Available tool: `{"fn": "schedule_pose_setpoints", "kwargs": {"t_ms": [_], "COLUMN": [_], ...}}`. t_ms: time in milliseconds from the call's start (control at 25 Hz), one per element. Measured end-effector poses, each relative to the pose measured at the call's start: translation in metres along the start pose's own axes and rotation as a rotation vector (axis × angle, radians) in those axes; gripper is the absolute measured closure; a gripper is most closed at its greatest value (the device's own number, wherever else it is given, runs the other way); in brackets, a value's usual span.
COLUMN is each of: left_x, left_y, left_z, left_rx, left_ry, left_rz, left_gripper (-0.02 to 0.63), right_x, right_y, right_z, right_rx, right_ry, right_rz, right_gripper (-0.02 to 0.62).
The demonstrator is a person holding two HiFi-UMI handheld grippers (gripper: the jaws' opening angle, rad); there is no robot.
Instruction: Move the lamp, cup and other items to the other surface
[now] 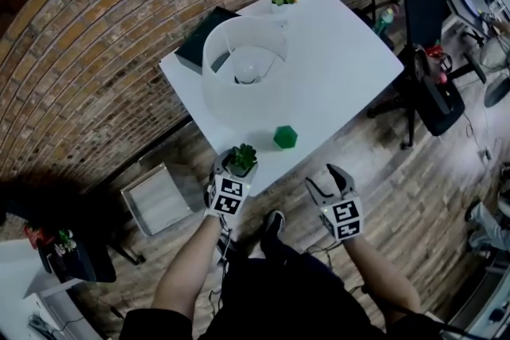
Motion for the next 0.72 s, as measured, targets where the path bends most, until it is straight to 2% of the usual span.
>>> {"fn": "schedule_pose_setpoints", "kwargs": {"t_ms": [240,520,720], "left_x": [-0.008,-0.029,-0.022], "left_y": [-0.022,-0.084,-0.144], "left_z": [0.001,0.007,0.023], "left_rx": [-0.007,-0.014,-0.01], "left_ry": [-0.011,-0.002,-0.032], "left_rz": [0.002,-0.01,-0.083], "left_gripper": [0.308,0.308,0.312], "right_x": [0.006,0.021,0.048], "right_y": [0.0,-0.001,-0.007], "right_z": [0.017,0.058,0.102], "right_rx": [-0.004,-0.012,-0.024], "right_ry": [0.003,0.017,0.047], "right_rz": [-0.01,-0.047,-0.101], "right_gripper": [0.314,0.318,0.324]}}
Point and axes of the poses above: the fingertips, and each gripper's own axes: y forward along the fingers, z to its left, x out of its top, the point moved 3 cm from there along -y, backward along the fingers, and after that the axes turned 5 degrees about y, right-handed, at the moved point
